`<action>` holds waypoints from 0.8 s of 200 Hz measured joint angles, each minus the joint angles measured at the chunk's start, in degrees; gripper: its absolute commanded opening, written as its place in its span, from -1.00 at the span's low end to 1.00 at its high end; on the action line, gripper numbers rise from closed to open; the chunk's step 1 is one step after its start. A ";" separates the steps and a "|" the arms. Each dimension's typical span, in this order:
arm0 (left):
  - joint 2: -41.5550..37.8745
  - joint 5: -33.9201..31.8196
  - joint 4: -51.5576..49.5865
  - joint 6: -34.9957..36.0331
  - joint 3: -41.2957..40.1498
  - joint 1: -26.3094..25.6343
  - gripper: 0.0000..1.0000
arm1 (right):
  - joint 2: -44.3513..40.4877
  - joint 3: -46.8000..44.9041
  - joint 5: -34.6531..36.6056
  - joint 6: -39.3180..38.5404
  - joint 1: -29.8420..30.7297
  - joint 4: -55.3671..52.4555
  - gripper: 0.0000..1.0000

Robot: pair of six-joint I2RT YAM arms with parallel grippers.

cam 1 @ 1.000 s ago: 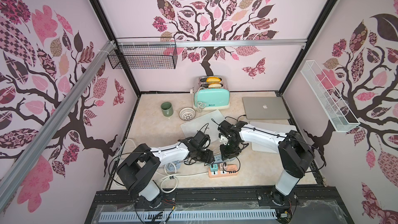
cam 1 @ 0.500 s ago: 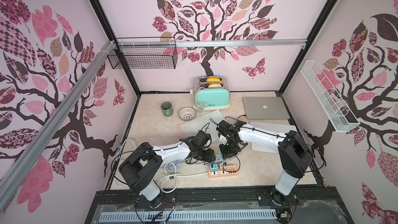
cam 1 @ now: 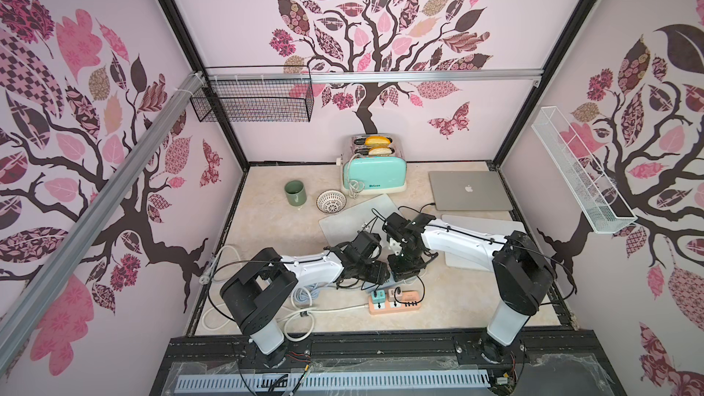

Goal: Unplug the laptop charger
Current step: Remove the plug from the socket, then place the plug at the center of the board.

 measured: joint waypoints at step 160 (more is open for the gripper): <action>-1.42 0.22 0.57 0.52 -0.83 -0.22 0.19 | -5.35 2.43 3.91 -0.52 -11.80 -0.74 -0.87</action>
